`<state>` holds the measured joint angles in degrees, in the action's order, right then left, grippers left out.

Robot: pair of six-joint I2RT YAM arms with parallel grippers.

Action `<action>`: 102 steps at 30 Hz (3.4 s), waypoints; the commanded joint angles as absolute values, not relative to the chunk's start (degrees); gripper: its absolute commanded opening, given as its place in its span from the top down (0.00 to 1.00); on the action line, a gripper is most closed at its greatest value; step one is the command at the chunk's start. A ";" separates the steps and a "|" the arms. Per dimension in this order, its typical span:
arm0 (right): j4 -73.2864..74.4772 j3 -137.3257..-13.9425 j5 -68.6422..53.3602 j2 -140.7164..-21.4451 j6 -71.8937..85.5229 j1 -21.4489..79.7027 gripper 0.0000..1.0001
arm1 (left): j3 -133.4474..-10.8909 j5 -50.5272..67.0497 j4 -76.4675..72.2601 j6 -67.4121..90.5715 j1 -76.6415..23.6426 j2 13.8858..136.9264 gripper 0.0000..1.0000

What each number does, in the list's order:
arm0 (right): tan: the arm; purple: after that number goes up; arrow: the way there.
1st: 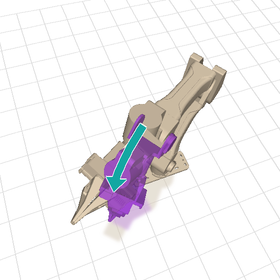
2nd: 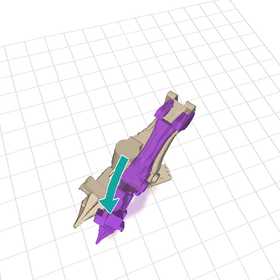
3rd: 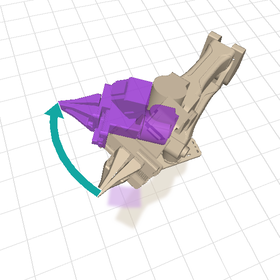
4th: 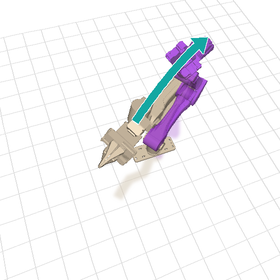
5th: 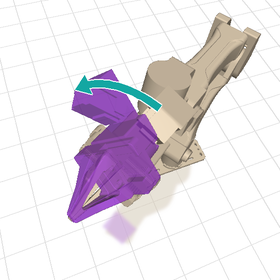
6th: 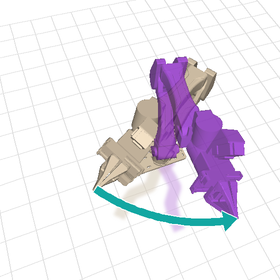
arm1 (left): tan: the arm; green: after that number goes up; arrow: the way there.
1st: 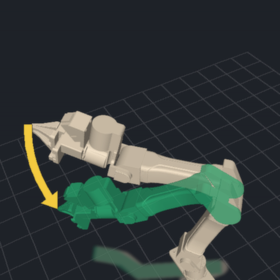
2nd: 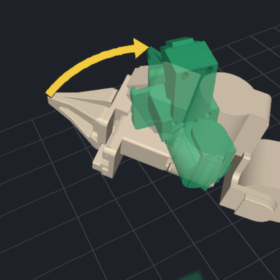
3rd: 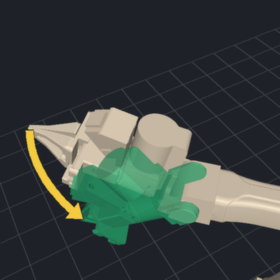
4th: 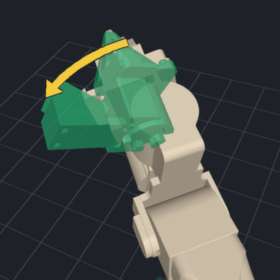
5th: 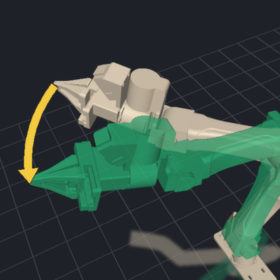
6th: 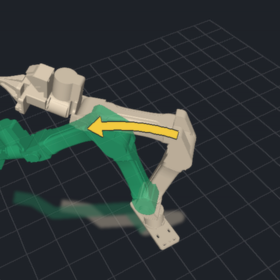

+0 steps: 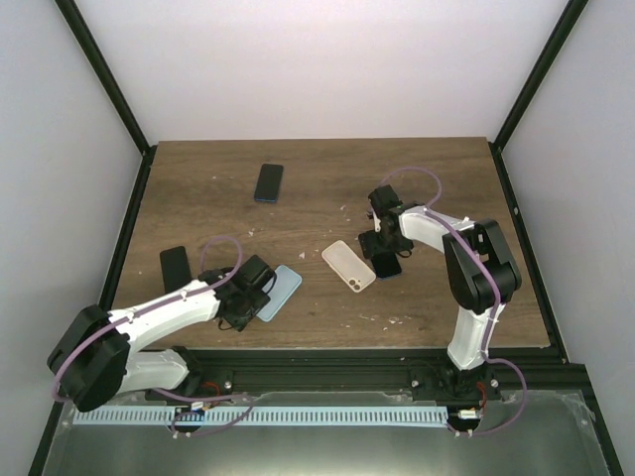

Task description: Put the phone into the phone case

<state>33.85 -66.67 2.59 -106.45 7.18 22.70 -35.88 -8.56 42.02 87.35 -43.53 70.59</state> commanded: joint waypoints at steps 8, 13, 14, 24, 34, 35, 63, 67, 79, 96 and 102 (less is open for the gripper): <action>38.24 -65.80 1.60 -107.64 7.65 23.66 0.14 | -36.22 -11.13 41.34 85.43 -43.62 72.52 0.37; 38.01 -65.62 1.81 -109.04 7.79 23.91 0.21 | -37.29 -11.14 41.52 85.49 -43.65 74.30 0.38; 37.97 -65.54 2.03 -108.94 7.81 23.92 0.24 | -37.74 -10.86 42.43 85.68 -43.70 74.67 0.38; 37.02 -65.62 2.79 -105.76 7.83 23.96 0.27 | -37.57 -9.83 40.19 86.72 -44.12 75.75 0.48; 38.96 -65.90 3.78 -101.80 7.79 23.95 0.31 | -38.55 -11.94 32.89 73.18 -44.08 77.34 0.83; 39.08 -65.99 3.54 -101.11 7.84 23.91 0.31 | -38.83 -11.44 31.19 69.40 -44.04 77.34 0.87; 39.83 -65.54 0.46 -91.59 8.76 23.90 0.34 | -42.57 -6.76 40.86 79.20 -46.09 76.85 0.65; 39.92 -65.78 0.00 -91.52 8.81 23.92 0.34 | -44.11 -7.38 41.25 79.59 -46.09 80.67 0.74; 39.84 -65.57 0.10 -91.13 8.17 23.96 0.34 | -43.17 -7.18 38.44 79.86 -46.29 84.50 0.75; 40.78 -65.79 -2.71 -87.39 8.93 24.97 0.34 | -42.26 -7.81 29.41 49.23 -45.84 81.46 1.00; 40.46 -65.52 -3.77 -86.85 9.62 26.97 0.34 | -43.00 -7.37 27.39 33.66 -48.22 80.88 1.00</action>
